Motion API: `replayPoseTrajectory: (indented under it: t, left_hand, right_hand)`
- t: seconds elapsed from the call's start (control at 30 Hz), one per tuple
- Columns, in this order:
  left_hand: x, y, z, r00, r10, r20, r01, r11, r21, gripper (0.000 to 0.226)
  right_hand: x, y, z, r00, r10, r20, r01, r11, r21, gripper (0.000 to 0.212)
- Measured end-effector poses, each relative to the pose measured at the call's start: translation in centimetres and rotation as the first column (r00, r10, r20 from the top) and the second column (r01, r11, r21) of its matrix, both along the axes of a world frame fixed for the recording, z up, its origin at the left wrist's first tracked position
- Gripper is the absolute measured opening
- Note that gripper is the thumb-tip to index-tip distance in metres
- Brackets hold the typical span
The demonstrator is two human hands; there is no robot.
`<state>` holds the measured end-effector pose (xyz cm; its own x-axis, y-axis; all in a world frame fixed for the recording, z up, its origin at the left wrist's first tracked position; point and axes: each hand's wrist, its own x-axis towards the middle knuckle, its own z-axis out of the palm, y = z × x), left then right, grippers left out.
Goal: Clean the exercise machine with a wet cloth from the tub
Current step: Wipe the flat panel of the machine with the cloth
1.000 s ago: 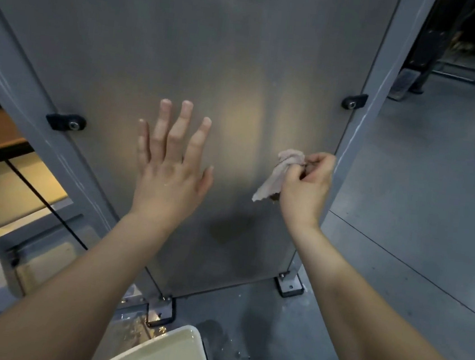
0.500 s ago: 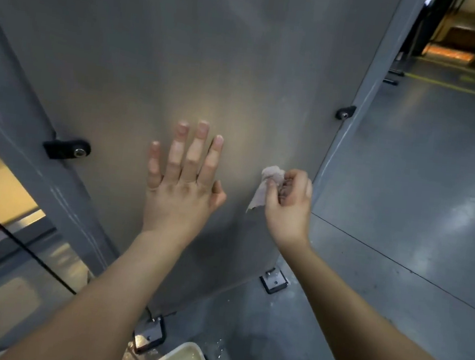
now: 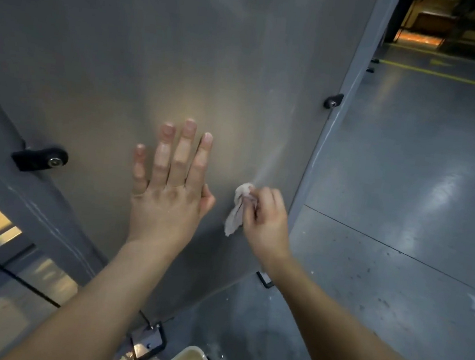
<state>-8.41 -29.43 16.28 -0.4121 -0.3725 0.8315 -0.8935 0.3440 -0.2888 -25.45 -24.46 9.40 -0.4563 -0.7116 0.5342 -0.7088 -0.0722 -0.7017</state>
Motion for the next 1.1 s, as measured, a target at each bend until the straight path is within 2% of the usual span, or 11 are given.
replayPoseTrajectory:
  t: [0.13,0.23,0.3,0.37,0.43,0.57,0.63,0.83,0.9,1.03,1.1]
  left_hand:
    - [0.8,0.7,0.7,0.999,0.004,0.048,-0.008,0.997,0.082,0.092]
    - [0.8,1.9,1.5,0.999,-0.033,0.029,0.028,0.987,0.160,0.094]
    - [0.3,3.0,2.1,0.997,-0.071,0.005,0.068,0.974,0.217,0.090]
    - [-0.2,3.4,3.2,0.996,-0.086,0.024,0.080,0.978,0.195,0.084]
    - [-0.3,2.7,4.7,0.993,-0.107,0.046,0.101,0.987,0.127,0.078]
    - [-0.3,0.4,6.7,0.993,-0.068,0.095,0.067,0.998,0.010,0.071]
    - [-0.4,0.0,6.4,0.989,-0.042,0.141,0.046,0.999,-0.027,0.069]
    - [-0.3,-1.0,5.8,0.989,-0.050,0.140,0.062,0.995,-0.081,0.070]
    - [-0.3,-1.0,5.7,0.989,-0.061,0.136,0.073,0.994,-0.087,0.070]
    - [-0.5,-1.2,5.5,0.989,-0.070,0.134,0.083,0.991,-0.100,0.071]
    - [-0.4,-1.2,5.5,0.989,-0.071,0.128,0.083,0.992,-0.096,0.071]
  right_hand:
    - [-2.9,-2.4,6.7,0.974,-0.187,0.131,0.213,0.949,-0.231,0.009]
    - [-3.1,-3.2,9.2,0.926,-0.175,0.334,0.282,0.910,-0.304,0.019]
    - [-1.1,-2.6,7.8,0.951,-0.157,0.267,0.234,0.929,-0.286,0.038]
    - [0.4,-1.9,5.6,0.992,-0.111,0.061,0.123,0.956,-0.266,0.052]
    - [-0.9,-1.9,5.7,0.995,-0.089,-0.051,0.070,0.953,-0.295,0.044]
    - [-4.1,-3.5,11.1,0.967,-0.220,0.127,0.252,0.897,-0.362,0.024]
    - [-3.6,-4.2,11.8,0.943,-0.287,0.168,0.330,0.876,-0.352,0.025]
    - [-3.1,-2.2,7.6,0.953,-0.148,-0.265,0.117,0.985,-0.129,0.038]
    - [-4.8,-3.1,10.7,0.953,-0.187,-0.240,0.141,0.970,-0.198,0.029]
    - [-5.5,-4.5,15.5,0.963,-0.263,0.065,0.267,0.886,-0.378,0.026]
    - [-3.9,-4.0,13.1,0.968,-0.250,0.022,0.243,0.914,-0.326,0.032]
